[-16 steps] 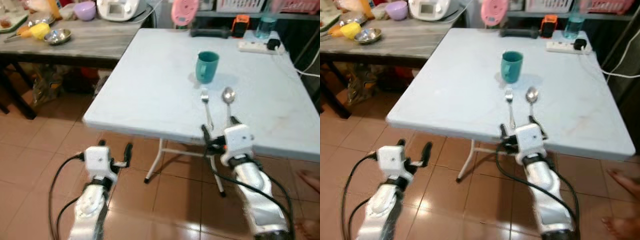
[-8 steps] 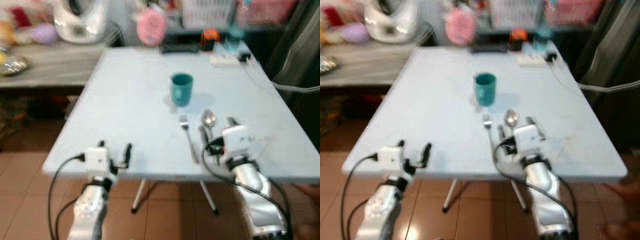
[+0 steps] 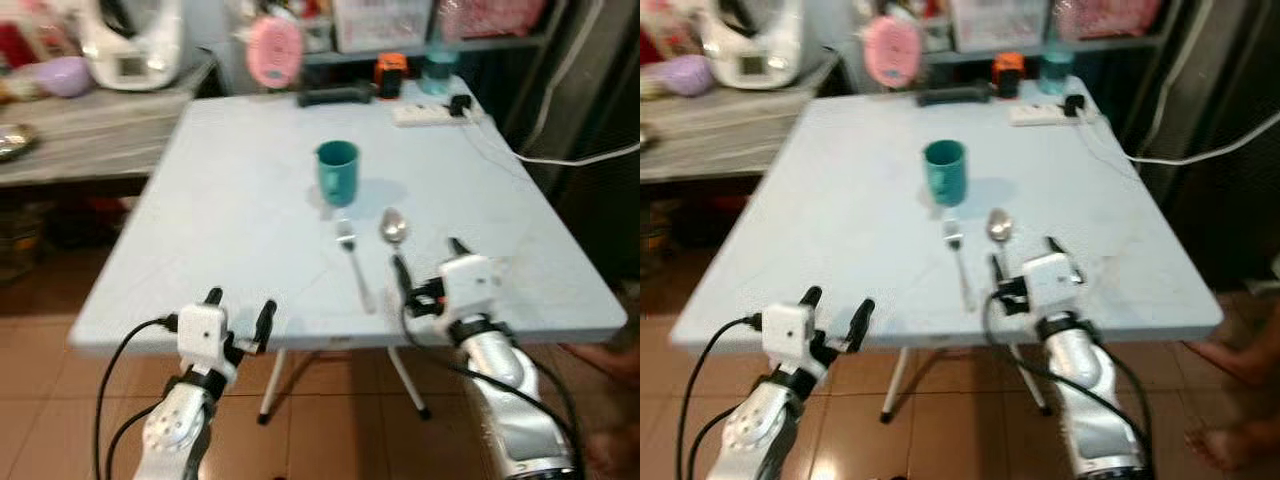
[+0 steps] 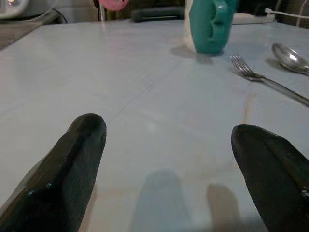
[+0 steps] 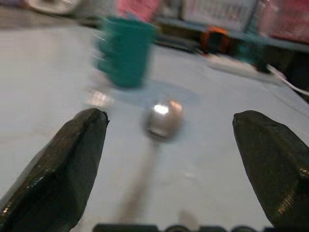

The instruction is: Setting the table

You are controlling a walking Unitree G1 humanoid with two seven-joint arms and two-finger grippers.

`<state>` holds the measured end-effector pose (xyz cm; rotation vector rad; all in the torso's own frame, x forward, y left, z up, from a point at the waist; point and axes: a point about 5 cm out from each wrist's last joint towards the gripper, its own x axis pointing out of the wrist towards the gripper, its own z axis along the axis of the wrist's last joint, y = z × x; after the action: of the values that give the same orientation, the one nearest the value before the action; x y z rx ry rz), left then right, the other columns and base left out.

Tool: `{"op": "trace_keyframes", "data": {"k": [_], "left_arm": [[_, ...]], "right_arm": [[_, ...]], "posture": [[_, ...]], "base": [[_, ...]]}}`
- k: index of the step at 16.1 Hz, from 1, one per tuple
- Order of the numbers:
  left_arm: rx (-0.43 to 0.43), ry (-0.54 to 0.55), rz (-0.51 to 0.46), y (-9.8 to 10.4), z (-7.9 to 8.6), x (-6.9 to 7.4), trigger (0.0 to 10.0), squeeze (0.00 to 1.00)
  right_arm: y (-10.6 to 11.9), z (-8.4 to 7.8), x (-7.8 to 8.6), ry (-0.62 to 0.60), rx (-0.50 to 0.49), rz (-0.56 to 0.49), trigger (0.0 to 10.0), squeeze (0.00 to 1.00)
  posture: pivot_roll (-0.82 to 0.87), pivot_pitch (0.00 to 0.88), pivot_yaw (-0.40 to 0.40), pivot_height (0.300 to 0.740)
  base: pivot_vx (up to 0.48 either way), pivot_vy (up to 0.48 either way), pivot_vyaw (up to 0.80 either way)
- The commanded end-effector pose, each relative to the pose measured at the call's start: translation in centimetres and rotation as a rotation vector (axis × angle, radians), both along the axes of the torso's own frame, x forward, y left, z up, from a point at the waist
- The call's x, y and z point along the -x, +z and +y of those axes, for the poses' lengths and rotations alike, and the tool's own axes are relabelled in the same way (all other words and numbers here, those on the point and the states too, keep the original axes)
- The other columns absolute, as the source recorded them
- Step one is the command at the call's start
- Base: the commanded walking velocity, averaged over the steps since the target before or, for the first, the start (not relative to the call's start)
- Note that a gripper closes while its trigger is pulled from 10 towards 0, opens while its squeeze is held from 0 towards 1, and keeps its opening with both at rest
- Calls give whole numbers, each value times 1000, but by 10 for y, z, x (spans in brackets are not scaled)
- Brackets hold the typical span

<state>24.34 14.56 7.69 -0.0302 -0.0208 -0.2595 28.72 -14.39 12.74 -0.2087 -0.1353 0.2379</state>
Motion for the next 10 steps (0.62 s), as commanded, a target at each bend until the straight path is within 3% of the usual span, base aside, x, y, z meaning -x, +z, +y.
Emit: {"op": "trace_keyframes", "data": {"k": [1,5,10], "left_arm": [[-9,-26,-13,5,1,1,10000,0],[-23,-95,-23,11,0,3,10000,0],[-19,-99,-19,13,-4,4,10000,0]], "right_arm": [[5,0,0,5,-24,-5,10000,0],[13,8,-3,24,-45,-2,10000,0],[14,7,-5,-1,-37,-5,10000,0]], "posture": [[-174,111,96,740],[-175,115,104,740],[-171,119,108,740]], "base": [[0,0,0],[0,0,0],[0,0,0]]}}
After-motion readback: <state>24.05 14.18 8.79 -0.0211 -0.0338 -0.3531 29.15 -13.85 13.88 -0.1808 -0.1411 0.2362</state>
